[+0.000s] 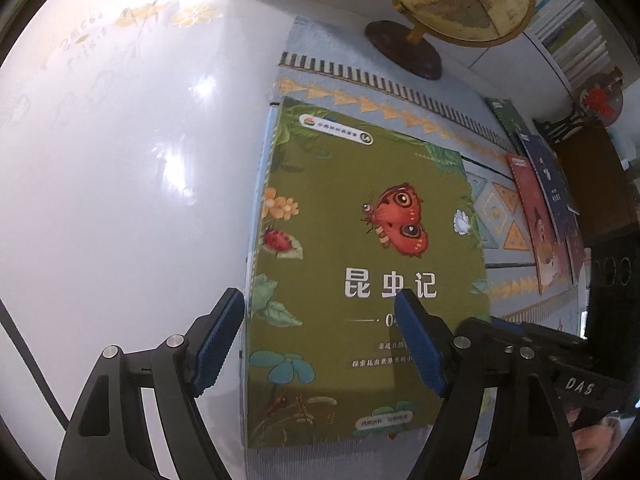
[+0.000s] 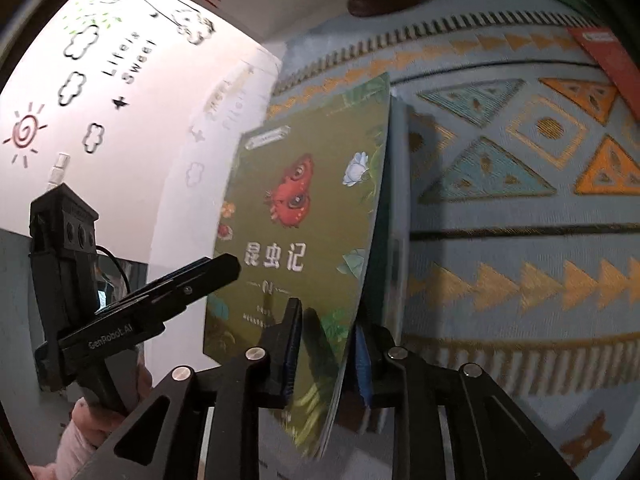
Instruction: Organize books
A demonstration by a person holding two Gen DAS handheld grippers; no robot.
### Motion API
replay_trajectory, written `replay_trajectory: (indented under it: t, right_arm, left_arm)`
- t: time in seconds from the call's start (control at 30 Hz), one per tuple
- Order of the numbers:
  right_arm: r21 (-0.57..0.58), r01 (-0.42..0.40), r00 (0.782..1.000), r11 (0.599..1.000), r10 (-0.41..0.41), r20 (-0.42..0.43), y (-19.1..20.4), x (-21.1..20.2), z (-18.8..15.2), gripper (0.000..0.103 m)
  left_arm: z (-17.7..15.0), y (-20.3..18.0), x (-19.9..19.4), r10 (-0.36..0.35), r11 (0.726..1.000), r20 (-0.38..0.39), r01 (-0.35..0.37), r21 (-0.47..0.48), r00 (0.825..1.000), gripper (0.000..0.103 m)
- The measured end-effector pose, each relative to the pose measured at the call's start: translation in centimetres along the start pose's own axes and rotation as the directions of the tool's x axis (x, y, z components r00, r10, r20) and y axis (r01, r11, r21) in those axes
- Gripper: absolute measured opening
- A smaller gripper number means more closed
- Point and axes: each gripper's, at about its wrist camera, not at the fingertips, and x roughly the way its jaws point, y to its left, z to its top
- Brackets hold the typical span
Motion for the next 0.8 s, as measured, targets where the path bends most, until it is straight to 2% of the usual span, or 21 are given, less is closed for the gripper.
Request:
replay_trajectory:
  t: [0.07, 0.17, 0.2, 0.37, 0.5, 0.63, 0.8]
  right_arm:
    - [-0.005, 0.043, 0.999, 0.999, -0.043, -0.001, -0.5, -1.1, 0.1, 0.027]
    - [-0.009, 0.079, 0.996, 0.997, -0.079, 0.031, -2.1, -3.8, 0.0, 0.043]
    - [-0.007, 0.082, 0.996, 0.997, -0.081, 0.044, -2.7, -4.7, 0.1, 0.045]
    - [0.045, 0.106, 0.988, 0.993, -0.110, 0.111, -7.6, -10.5, -0.1, 0.045]
    - [0.127, 0.104, 0.978, 0.986, -0.125, 0.169, -12.1, -15.6, 0.0, 0.045]
    - [0.145, 0.143, 0.949, 0.979, -0.177, 0.262, -15.4, -21.6, 0.5, 0.046]
    - [0.164, 0.175, 0.912, 0.971, -0.223, 0.344, -19.7, -27.5, 1.4, 0.047]
  left_arm:
    - [-0.1, 0.0, -0.4, 0.012, 1.000, 0.011, -0.012, -0.008, 1.000, 0.076]
    - [0.1, -0.3, -1.5, 0.014, 1.000, 0.043, -0.013, -0.027, 0.999, 0.076]
    - [0.3, -0.6, -1.9, 0.011, 0.999, 0.053, -0.009, -0.035, 0.999, 0.076]
    - [2.3, -3.6, -3.1, -0.026, 0.996, 0.085, 0.034, -0.087, 0.996, 0.076]
    - [4.1, -8.4, -3.9, -0.073, 0.996, 0.123, 0.080, -0.048, 0.990, 0.076]
    - [6.0, -14.1, -3.8, -0.091, 0.996, 0.141, 0.086, 0.038, 0.986, 0.076]
    - [8.2, -20.4, -2.2, -0.140, 0.988, 0.134, 0.130, 0.078, 0.981, 0.076]
